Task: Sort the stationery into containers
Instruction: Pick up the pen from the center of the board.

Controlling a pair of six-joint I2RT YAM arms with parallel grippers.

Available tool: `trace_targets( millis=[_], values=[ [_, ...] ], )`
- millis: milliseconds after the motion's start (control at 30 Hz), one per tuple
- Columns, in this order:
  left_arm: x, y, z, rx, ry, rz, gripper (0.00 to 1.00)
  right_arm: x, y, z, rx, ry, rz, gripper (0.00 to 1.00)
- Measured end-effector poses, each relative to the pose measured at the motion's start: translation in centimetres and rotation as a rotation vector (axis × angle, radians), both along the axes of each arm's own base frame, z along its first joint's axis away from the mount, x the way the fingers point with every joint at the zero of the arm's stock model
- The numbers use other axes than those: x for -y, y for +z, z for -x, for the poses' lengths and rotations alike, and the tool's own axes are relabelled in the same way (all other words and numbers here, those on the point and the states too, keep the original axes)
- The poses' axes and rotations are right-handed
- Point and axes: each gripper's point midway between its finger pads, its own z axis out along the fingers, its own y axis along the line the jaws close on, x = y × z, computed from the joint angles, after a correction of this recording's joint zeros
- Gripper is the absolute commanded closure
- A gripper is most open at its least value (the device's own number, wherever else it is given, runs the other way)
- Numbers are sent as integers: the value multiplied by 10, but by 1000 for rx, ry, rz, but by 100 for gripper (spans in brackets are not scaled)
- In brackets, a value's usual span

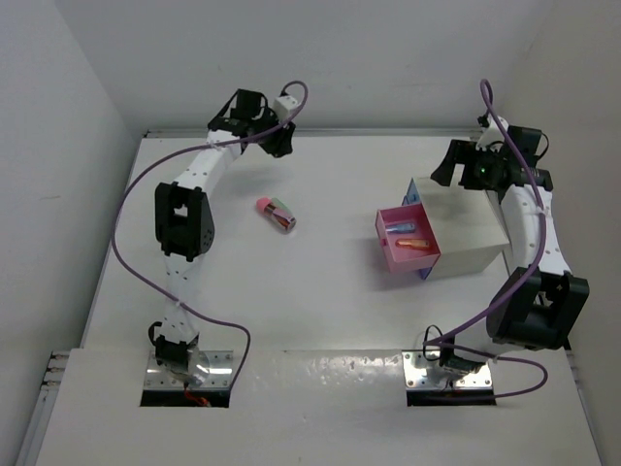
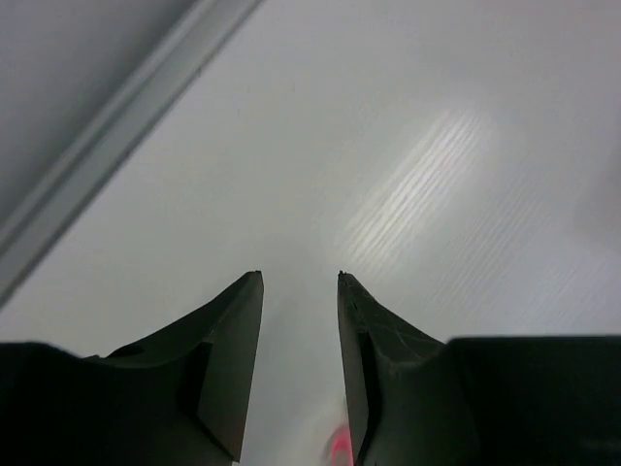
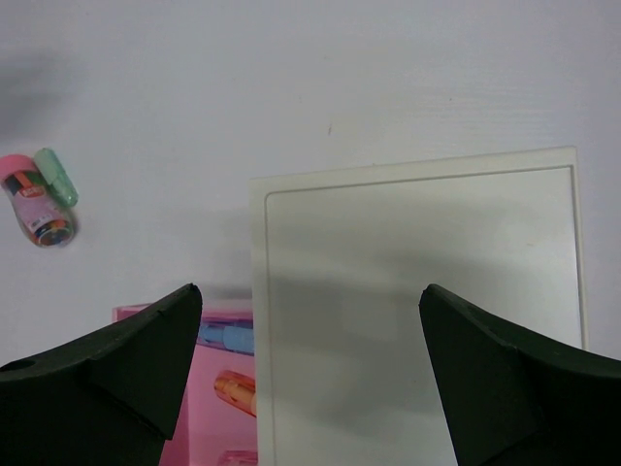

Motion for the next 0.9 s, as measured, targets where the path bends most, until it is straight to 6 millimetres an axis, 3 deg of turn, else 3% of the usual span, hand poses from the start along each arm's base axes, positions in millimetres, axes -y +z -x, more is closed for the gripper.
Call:
trace_targets(
  millis=[100, 267, 500, 767, 900],
  values=[
    [-22, -39, 9, -90, 30, -111, 54, 0, 1, -2, 3, -8, -9, 8],
    [-35, -74, 24, -185, 29, -213, 47, 0, -4, -3, -12, -15, -20, 8],
    [-47, -101, 40, -261, 35, -278, 46, 0, -5, -3, -17, -17, -24, 8],
    [-51, -110, 49, -299, 29, -303, 43, 0, -11, -3, -35, -17, -28, 8],
    [-54, -132, 64, -360, 19, -317, 42, 0, -15, -4, -45, -18, -31, 8]
  ],
)
